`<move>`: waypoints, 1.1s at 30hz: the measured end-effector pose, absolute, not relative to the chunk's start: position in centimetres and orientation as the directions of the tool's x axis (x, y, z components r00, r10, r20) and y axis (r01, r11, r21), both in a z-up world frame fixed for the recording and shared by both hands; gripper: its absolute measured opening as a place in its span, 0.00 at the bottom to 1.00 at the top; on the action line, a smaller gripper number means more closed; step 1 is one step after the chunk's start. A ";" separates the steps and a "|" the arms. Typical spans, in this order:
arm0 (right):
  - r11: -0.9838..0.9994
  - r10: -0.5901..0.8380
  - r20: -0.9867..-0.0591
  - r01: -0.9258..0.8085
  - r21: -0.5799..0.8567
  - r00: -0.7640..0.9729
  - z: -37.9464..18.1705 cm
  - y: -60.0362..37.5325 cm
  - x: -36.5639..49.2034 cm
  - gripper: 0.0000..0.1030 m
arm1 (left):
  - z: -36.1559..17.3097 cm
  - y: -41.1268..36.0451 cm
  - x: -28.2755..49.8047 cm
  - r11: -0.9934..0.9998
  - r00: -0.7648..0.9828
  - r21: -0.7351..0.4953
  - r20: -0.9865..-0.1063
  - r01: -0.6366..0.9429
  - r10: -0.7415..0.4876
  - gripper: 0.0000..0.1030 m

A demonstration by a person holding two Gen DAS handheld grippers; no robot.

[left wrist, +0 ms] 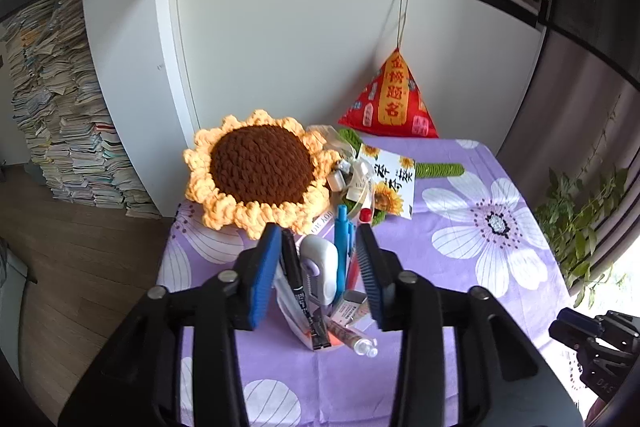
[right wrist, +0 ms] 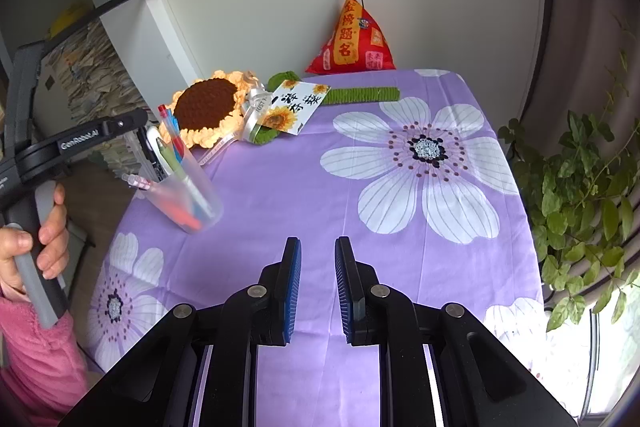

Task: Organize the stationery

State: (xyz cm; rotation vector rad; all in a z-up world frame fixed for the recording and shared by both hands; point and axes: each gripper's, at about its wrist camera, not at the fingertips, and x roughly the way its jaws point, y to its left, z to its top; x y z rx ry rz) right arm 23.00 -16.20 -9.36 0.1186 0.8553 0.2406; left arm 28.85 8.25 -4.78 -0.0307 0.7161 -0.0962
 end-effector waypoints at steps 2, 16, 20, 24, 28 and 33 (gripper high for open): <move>0.965 0.262 -0.733 -0.165 0.203 0.628 -9.4 -16.1 22.9 0.17 | -4.2 8.6 28.2 0.996 0.764 -0.061 -0.638 0.072 -0.094 0.45; 0.961 0.276 -0.725 -0.195 0.197 0.631 -9.1 -15.1 22.1 0.17 | -3.0 8.2 23.0 0.994 0.817 -0.060 -0.567 0.089 -0.107 0.64; 0.960 0.279 -0.716 -0.204 0.193 0.640 -8.7 -15.0 21.6 0.17 | -3.0 7.8 21.2 0.994 0.832 -0.049 -0.545 0.093 -0.105 0.71; 0.960 0.278 -0.707 -0.209 0.186 0.651 -8.2 -15.0 21.1 0.17 | -3.0 7.1 20.0 0.995 0.844 -0.017 -0.529 0.096 -0.090 0.74; 0.960 0.279 -0.695 -0.216 0.179 0.663 -7.7 -14.9 20.3 0.17 | -3.0 6.8 19.0 0.995 0.845 -0.017 -0.527 0.096 -0.091 0.74; 0.959 0.281 -0.682 -0.226 0.171 0.675 -7.1 -15.0 19.0 0.17 | -2.9 6.5 17.6 0.994 0.843 -0.039 -0.528 0.100 -0.105 0.74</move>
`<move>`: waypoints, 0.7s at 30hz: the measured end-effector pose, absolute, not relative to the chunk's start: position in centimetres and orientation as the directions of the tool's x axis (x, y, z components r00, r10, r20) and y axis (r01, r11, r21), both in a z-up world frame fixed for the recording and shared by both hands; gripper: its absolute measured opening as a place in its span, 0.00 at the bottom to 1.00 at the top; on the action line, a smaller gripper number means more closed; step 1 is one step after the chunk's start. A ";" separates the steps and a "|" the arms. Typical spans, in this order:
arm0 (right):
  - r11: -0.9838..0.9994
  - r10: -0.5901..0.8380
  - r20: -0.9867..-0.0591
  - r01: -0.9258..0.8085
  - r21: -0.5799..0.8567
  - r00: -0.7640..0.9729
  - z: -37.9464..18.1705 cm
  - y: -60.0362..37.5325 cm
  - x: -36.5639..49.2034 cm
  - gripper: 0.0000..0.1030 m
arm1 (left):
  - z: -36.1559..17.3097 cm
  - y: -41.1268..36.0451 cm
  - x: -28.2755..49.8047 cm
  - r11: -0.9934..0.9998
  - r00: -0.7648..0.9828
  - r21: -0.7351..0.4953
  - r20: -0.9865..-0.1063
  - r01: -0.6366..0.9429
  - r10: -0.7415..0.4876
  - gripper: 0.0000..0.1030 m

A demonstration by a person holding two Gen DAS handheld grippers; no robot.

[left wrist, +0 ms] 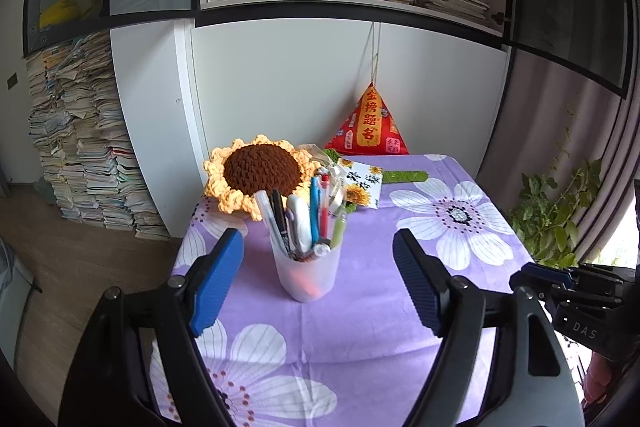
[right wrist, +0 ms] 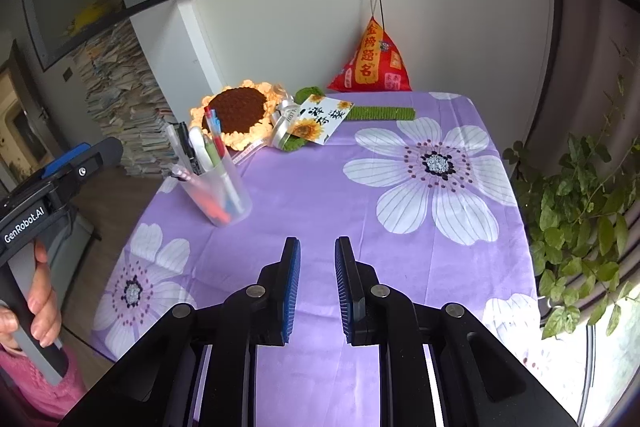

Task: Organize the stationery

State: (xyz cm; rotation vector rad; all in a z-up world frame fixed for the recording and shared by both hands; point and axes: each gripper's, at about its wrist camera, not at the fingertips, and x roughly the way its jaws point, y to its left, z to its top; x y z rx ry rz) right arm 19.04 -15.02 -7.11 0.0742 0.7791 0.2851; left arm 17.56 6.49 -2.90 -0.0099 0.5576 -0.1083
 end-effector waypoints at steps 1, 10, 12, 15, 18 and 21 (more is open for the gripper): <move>0.959 0.279 -0.677 -0.226 0.168 0.681 -6.9 -15.1 18.7 0.17 | -2.8 6.2 17.2 0.994 0.843 -0.038 -0.526 0.104 -0.108 0.75; 0.969 0.246 -0.621 -0.209 0.133 0.744 -4.0 -15.5 14.6 0.17 | -1.6 3.5 12.6 0.991 0.876 0.004 -0.468 0.137 -0.119 0.83; 0.970 0.239 -0.607 -0.208 0.123 0.757 -3.5 -15.7 13.4 0.17 | -1.5 3.3 11.7 0.992 0.882 0.007 -0.459 0.129 -0.112 0.85; 0.974 0.222 -0.594 -0.199 0.105 0.773 -3.0 -15.8 11.9 0.30 | -1.3 3.1 10.5 0.992 0.882 -0.002 -0.458 0.124 -0.111 0.85; 0.979 0.203 -0.562 -0.184 0.091 0.802 -2.4 -16.2 10.2 0.46 | -0.9 2.6 9.1 0.992 0.887 0.004 -0.448 0.126 -0.111 0.85; 0.985 0.168 -0.531 -0.158 0.065 0.830 -1.5 -16.5 8.4 0.54 | -0.6 2.3 8.1 0.992 0.894 0.018 -0.436 0.121 -0.101 0.88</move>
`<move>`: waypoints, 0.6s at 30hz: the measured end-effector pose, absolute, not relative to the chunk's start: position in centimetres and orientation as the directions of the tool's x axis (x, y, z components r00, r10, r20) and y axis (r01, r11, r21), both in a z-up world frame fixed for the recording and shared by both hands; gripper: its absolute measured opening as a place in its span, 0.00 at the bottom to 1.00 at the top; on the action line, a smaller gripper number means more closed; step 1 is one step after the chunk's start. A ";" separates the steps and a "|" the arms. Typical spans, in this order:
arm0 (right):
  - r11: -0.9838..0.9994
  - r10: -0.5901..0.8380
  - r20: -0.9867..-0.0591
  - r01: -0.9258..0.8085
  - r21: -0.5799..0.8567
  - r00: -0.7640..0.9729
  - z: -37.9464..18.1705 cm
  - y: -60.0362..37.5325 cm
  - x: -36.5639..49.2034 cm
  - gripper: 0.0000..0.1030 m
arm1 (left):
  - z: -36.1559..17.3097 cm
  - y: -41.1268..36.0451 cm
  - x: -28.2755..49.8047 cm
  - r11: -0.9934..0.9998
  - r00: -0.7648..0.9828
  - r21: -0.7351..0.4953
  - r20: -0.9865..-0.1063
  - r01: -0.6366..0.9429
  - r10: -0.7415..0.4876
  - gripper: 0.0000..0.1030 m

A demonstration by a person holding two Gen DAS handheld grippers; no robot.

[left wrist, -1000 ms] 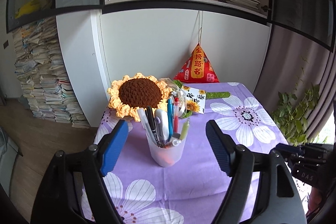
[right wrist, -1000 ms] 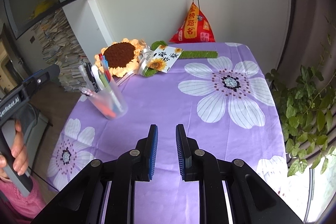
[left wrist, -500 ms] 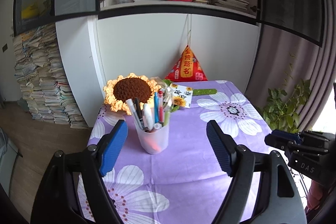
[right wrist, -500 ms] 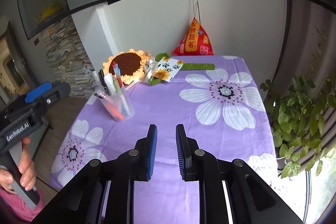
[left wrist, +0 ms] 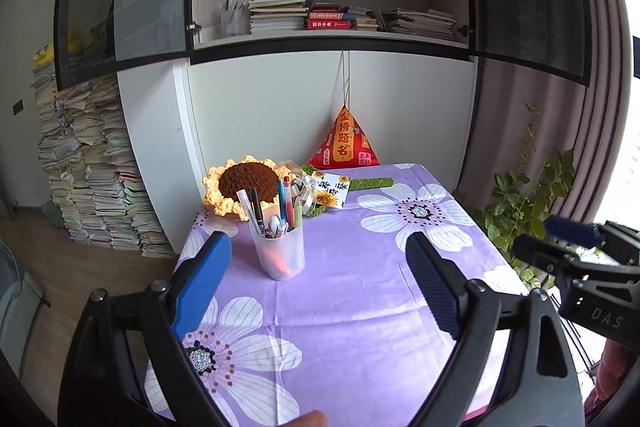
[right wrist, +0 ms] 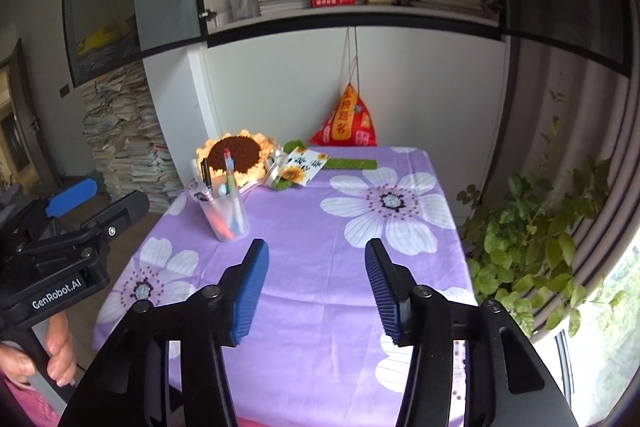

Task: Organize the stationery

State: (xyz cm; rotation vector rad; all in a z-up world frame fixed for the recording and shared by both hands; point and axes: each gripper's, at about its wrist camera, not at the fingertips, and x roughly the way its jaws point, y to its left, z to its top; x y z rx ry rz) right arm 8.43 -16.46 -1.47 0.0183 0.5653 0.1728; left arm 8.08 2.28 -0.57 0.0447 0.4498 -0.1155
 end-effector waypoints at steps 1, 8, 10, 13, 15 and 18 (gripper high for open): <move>0.987 0.160 -0.525 -0.150 0.062 0.836 -1.2 -16.6 8.0 0.57 | -0.4 2.2 7.7 0.993 0.897 0.018 -0.430 0.119 -0.100 0.88; 0.987 0.159 -0.447 -0.138 0.078 0.881 1.4 -17.3 5.2 0.70 | 1.2 3.3 5.2 0.998 0.921 0.012 -0.384 0.066 -0.056 0.92; 0.986 0.164 -0.420 -0.145 0.077 0.893 2.2 -17.4 4.3 0.73 | 2.0 4.5 4.7 1.000 0.930 -0.007 -0.368 0.029 -0.030 0.98; 0.984 0.177 -0.394 -0.153 0.091 0.902 3.2 -17.5 3.6 0.76 | 3.2 5.8 4.0 0.999 0.938 -0.030 -0.347 -0.016 0.005 0.99; 0.982 0.185 -0.383 -0.158 0.101 0.905 3.6 -17.3 3.2 0.76 | 3.6 6.0 3.5 0.999 0.941 -0.033 -0.338 -0.020 0.008 0.99; 0.981 0.191 -0.371 -0.167 0.097 0.909 4.0 -16.9 2.7 0.81 | 3.6 5.4 2.9 1.000 0.942 -0.013 -0.337 -0.011 0.006 0.99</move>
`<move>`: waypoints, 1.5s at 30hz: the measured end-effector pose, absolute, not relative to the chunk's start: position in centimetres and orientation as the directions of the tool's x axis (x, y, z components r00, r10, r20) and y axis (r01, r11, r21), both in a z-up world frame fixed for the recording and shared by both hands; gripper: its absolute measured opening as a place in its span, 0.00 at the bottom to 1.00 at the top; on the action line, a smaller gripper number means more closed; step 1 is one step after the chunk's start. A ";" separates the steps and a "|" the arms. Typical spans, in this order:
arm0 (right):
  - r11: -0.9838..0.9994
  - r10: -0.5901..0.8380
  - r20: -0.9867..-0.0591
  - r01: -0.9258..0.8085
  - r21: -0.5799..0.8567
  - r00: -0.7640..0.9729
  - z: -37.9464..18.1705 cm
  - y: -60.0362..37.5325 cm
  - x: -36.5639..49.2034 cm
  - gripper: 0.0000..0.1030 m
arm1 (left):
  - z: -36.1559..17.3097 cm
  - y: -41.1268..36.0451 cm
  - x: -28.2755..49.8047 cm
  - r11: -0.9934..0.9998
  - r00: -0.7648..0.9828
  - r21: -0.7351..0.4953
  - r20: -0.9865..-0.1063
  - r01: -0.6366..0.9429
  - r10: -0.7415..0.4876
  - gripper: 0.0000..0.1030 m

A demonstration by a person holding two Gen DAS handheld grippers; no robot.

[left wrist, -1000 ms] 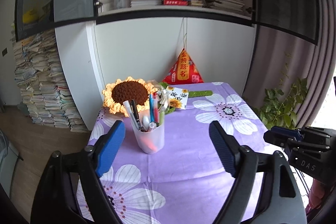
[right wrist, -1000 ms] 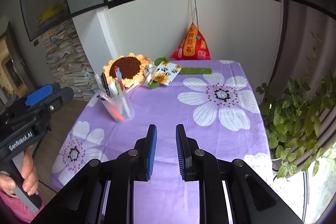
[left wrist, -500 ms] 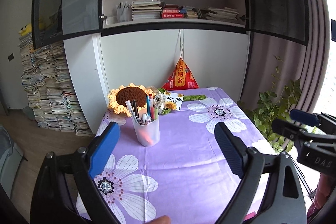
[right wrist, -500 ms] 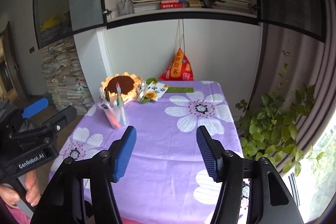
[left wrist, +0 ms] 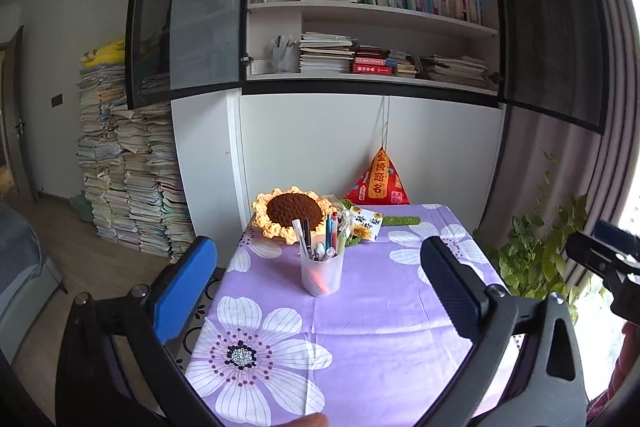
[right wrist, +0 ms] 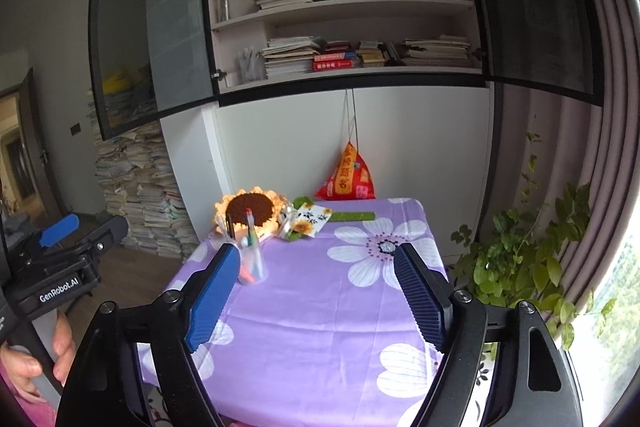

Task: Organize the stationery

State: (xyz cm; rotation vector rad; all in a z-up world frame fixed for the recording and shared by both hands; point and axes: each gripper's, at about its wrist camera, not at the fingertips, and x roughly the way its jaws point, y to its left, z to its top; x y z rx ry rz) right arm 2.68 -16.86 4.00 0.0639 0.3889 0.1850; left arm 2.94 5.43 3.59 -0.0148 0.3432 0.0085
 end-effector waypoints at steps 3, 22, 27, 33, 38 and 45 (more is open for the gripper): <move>0.983 0.183 -0.371 -0.167 0.076 0.910 3.8 -16.3 2.6 0.82 | 2.9 4.8 2.8 1.000 0.934 0.007 -0.357 0.002 0.001 0.99; 0.992 0.124 -0.516 -0.109 0.059 0.848 -0.1 -16.2 5.0 0.82 | -1.3 3.5 5.0 0.999 0.864 -0.007 -0.502 0.044 -0.041 0.99; 0.990 0.135 -0.559 -0.135 0.040 0.818 -0.8 -15.0 6.1 0.82 | -1.0 4.0 5.3 0.999 0.854 -0.017 -0.520 0.033 -0.037 0.99; 0.990 0.122 -0.552 -0.142 0.006 0.825 1.3 -14.5 6.0 0.82 | 1.3 3.9 5.4 1.000 0.859 0.014 -0.512 0.016 -0.006 0.99; 0.991 0.092 -0.557 -0.129 -0.027 0.826 3.3 -14.1 6.0 0.82 | 2.8 3.7 5.2 1.000 0.860 0.012 -0.510 0.021 -0.012 0.99; 0.991 0.080 -0.553 -0.124 -0.043 0.829 4.2 -13.8 6.0 0.82 | 3.3 3.7 5.2 1.000 0.857 0.013 -0.516 0.021 -0.012 0.99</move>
